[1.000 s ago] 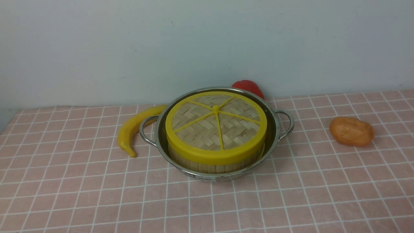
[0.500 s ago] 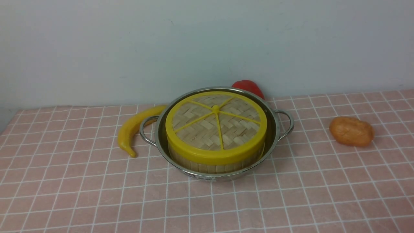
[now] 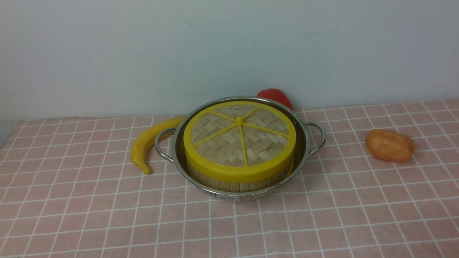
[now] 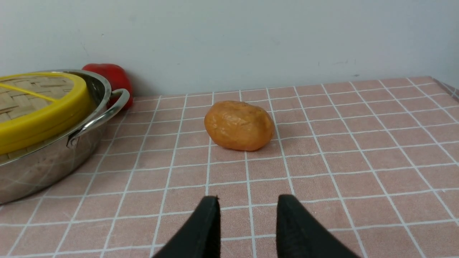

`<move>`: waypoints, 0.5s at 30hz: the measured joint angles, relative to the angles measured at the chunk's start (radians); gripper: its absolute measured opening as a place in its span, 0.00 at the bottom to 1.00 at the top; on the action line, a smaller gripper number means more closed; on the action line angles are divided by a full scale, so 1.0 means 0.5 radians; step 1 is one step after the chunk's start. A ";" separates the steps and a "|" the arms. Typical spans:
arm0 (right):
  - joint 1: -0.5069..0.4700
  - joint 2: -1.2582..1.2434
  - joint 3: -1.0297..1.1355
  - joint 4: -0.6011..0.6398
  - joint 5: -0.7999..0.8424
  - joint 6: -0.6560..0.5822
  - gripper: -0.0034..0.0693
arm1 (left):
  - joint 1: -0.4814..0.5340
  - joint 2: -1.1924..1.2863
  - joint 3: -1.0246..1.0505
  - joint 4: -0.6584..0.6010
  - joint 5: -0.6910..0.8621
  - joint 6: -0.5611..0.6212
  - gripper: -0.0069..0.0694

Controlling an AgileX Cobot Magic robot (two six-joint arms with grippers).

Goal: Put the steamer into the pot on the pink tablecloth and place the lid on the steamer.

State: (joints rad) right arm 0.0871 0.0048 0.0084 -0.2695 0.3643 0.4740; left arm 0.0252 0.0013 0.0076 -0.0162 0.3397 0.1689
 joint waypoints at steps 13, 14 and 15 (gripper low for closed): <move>0.000 0.000 0.000 0.000 0.000 0.000 0.38 | 0.000 0.000 0.000 0.000 0.000 0.000 0.29; 0.000 0.000 0.000 0.000 0.000 0.000 0.38 | 0.000 0.000 0.000 0.000 0.000 0.000 0.29; 0.000 0.000 0.000 0.000 0.000 0.000 0.38 | 0.000 0.000 0.000 0.000 0.000 0.000 0.29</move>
State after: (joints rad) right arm 0.0871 0.0048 0.0084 -0.2695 0.3643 0.4740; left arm 0.0252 0.0013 0.0076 -0.0162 0.3397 0.1689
